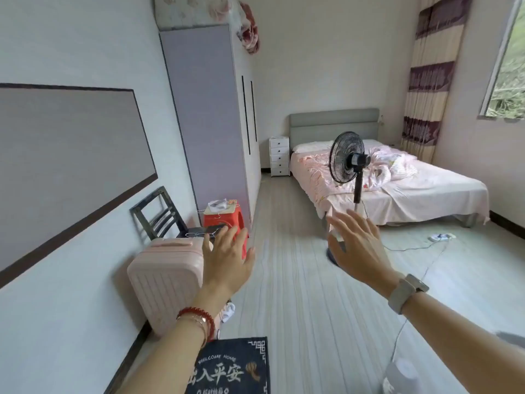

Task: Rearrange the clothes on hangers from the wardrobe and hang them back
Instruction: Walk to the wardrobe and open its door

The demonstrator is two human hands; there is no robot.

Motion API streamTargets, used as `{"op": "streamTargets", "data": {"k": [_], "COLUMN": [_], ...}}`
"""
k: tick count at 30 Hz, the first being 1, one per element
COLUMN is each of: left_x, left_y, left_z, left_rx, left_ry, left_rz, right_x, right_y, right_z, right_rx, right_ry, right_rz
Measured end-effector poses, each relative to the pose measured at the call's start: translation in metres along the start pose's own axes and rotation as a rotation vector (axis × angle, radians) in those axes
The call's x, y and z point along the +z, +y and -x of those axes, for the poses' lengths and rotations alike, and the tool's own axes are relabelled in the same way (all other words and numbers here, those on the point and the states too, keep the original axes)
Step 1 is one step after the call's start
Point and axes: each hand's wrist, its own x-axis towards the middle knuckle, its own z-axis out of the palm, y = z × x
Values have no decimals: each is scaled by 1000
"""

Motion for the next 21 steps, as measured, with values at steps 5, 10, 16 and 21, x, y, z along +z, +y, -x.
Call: {"op": "streamTargets", "data": {"k": [5,10,16,21], "left_x": [74,150,232,290], "left_y": [-26,-31,-1,18], "left_z": [6,-37,-160,-274], "left_rx": [-63,-77,-76,-40], "left_ry": [-174,-268,-345,-395], "left_rz": [-73,-25,44,67], "right_x": [86,168,234,287], "right_y": [24,72,157,219], "right_z": [22,0,-93,-181], "right_rx": [81,141,229,280], "right_ry": [-164,-340,-459,-592], "right_rz": [-42,-85,-131,-116]}}
